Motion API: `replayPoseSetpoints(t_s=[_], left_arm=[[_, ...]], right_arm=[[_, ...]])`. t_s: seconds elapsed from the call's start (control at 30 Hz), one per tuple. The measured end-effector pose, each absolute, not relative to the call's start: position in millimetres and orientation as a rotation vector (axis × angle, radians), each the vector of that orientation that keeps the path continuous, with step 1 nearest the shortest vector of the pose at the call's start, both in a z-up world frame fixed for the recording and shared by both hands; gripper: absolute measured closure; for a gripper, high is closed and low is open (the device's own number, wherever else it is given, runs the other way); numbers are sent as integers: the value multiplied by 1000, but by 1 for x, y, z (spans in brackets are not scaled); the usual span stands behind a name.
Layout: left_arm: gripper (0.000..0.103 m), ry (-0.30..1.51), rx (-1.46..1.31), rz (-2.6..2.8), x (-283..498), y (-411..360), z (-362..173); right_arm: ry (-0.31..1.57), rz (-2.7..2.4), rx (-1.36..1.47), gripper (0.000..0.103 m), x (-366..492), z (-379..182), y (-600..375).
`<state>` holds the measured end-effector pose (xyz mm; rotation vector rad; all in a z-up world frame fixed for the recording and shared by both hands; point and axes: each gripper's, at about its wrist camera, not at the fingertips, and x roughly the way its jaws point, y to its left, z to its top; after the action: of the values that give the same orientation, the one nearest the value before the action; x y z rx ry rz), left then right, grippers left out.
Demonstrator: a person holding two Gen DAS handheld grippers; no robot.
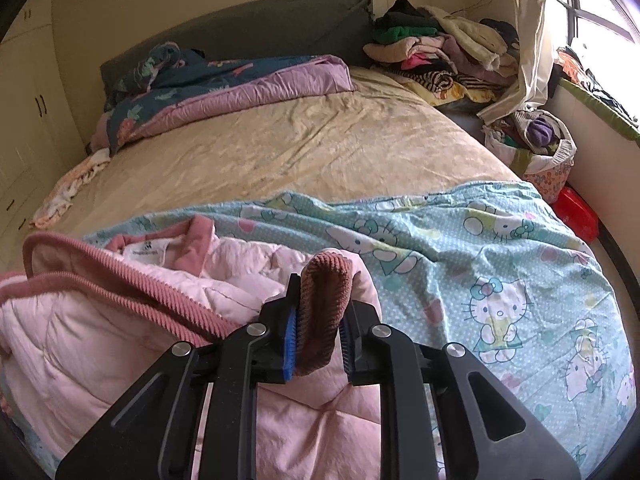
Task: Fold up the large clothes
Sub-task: 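Lift the hem with both grippers and carry it toward the collar, then lay the hem over the collar and open both grippers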
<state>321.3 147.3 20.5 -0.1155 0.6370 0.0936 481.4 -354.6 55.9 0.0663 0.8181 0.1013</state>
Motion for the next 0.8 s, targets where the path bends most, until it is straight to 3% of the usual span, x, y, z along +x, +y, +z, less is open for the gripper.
replayPoseSetpoints(t_s=[0.2, 0.57, 0.8], left_arm=[[86, 625, -110, 92, 321, 145, 23], [85, 608, -111, 81, 316, 141, 31], [85, 598, -107, 77, 311, 137, 35]], right_arm=[[819, 123, 111, 81, 480, 54, -358], [793, 279, 240, 39, 465, 74, -359], [840, 360, 129, 33, 442, 57, -322]])
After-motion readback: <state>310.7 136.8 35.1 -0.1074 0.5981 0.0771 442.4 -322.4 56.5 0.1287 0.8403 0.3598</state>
